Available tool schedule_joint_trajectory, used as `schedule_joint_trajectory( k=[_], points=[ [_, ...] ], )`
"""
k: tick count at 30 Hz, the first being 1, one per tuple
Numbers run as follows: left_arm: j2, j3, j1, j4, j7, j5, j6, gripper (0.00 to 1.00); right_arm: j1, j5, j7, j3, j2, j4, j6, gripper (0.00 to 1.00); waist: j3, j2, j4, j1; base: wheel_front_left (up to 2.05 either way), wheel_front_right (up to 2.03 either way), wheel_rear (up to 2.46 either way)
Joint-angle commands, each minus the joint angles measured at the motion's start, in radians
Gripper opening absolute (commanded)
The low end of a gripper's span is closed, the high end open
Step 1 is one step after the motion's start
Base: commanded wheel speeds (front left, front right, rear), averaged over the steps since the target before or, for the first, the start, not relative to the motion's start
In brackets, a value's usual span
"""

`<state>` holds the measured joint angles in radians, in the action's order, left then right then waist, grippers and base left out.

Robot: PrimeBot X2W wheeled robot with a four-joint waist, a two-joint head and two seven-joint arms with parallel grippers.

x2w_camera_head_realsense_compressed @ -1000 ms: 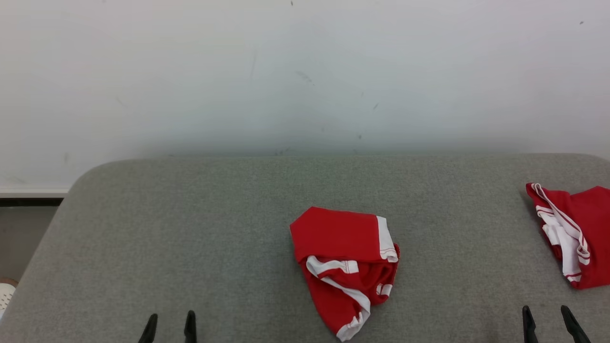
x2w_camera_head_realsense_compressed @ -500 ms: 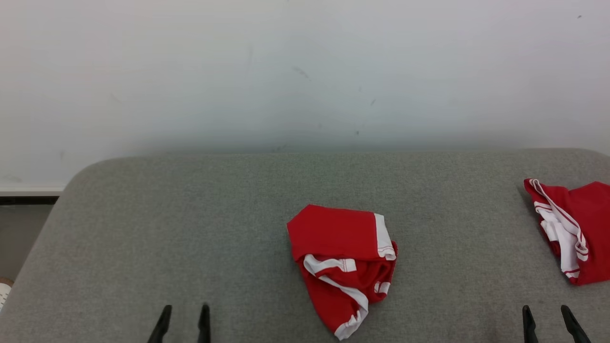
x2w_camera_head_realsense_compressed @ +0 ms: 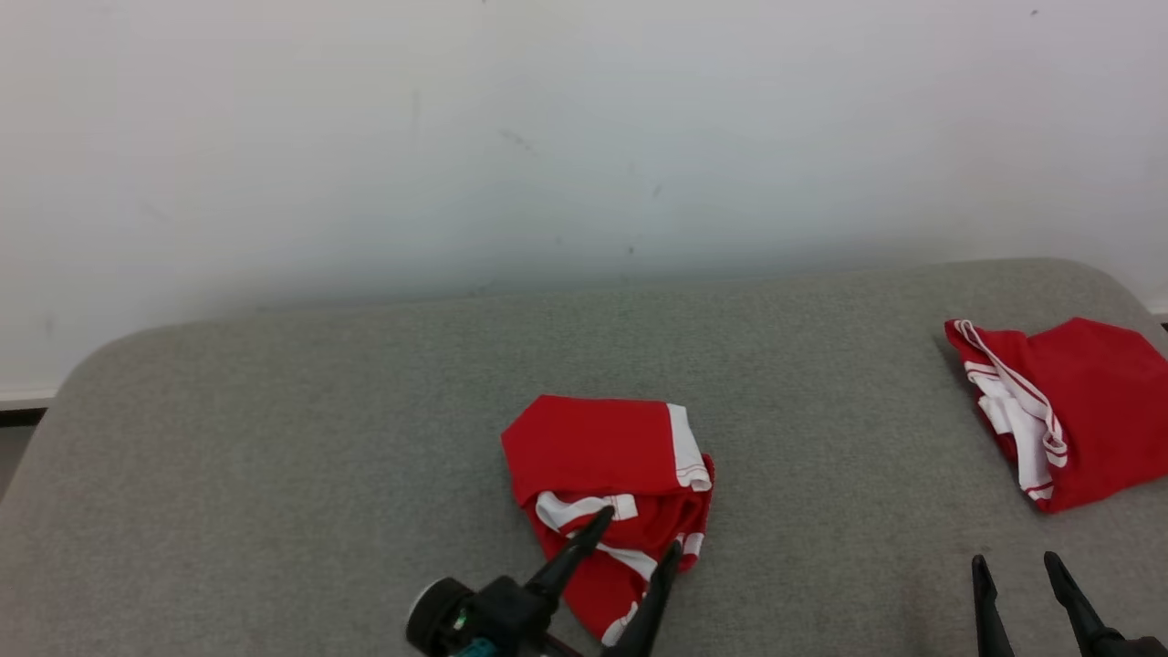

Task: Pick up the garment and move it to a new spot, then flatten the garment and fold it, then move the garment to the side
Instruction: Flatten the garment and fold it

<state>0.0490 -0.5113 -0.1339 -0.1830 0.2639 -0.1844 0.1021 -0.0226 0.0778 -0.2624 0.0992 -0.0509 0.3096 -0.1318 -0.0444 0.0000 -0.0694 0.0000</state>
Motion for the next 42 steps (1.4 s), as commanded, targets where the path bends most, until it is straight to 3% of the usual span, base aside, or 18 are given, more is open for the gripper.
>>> schedule_joint_trajectory(
  k=[1,9,17,21,26,39,40,41,42],
  points=[
    [0.004,-0.049,-0.050,-0.040,0.000,-0.016,-0.005,1.00,0.017,0.003,-0.002,-0.008,-0.002,0.002,0.003,1.00,0.013,0.0000,-0.045,0.0000,0.00,0.00,0.00],
    [0.004,-0.194,-0.196,-0.195,-0.001,-0.082,-0.051,1.00,0.053,0.009,-0.002,-0.039,-0.002,0.008,0.003,1.00,0.047,0.0000,-0.175,0.0000,0.00,0.00,0.00],
    [0.004,-0.242,-0.282,-0.388,-0.042,-0.120,-0.130,1.00,0.053,0.025,-0.002,-0.030,-0.001,0.014,0.003,1.00,0.074,0.0000,-0.291,0.0000,0.00,0.00,0.00],
    [0.004,-0.227,-0.302,-0.470,-0.060,-0.125,-0.176,1.00,0.041,0.028,-0.002,-0.016,-0.001,0.009,0.003,1.00,0.078,0.0000,-0.303,0.0000,0.00,0.00,0.00],
    [0.016,-0.209,-0.320,-0.544,-0.075,-0.134,-0.203,1.00,0.034,0.029,-0.002,-0.001,-0.001,0.006,0.003,1.00,0.077,0.0000,-0.289,0.0000,0.00,0.00,0.00],
    [0.023,-0.196,-0.366,-0.692,-0.102,-0.158,-0.215,1.00,0.056,0.039,-0.002,-0.024,-0.001,0.007,0.003,1.00,0.095,0.0000,-0.277,0.0000,0.00,0.00,0.00],
    [0.024,-0.197,-0.373,-0.704,-0.103,-0.159,-0.212,0.94,0.056,0.040,-0.002,-0.025,-0.001,0.007,0.003,1.00,0.100,0.0000,-0.280,0.0000,0.00,0.00,0.00],
    [0.024,-0.194,-0.378,-0.715,-0.106,-0.167,-0.208,0.60,0.058,0.042,-0.002,-0.026,-0.001,0.007,0.003,1.00,0.106,0.0000,-0.282,0.0000,0.00,0.00,0.00],
    [0.024,-0.192,-0.382,-0.726,-0.109,-0.171,-0.203,0.38,0.058,0.043,-0.002,-0.025,-0.001,0.008,0.003,1.00,0.110,0.0000,-0.284,0.0000,0.00,0.00,0.00]
  ],
)
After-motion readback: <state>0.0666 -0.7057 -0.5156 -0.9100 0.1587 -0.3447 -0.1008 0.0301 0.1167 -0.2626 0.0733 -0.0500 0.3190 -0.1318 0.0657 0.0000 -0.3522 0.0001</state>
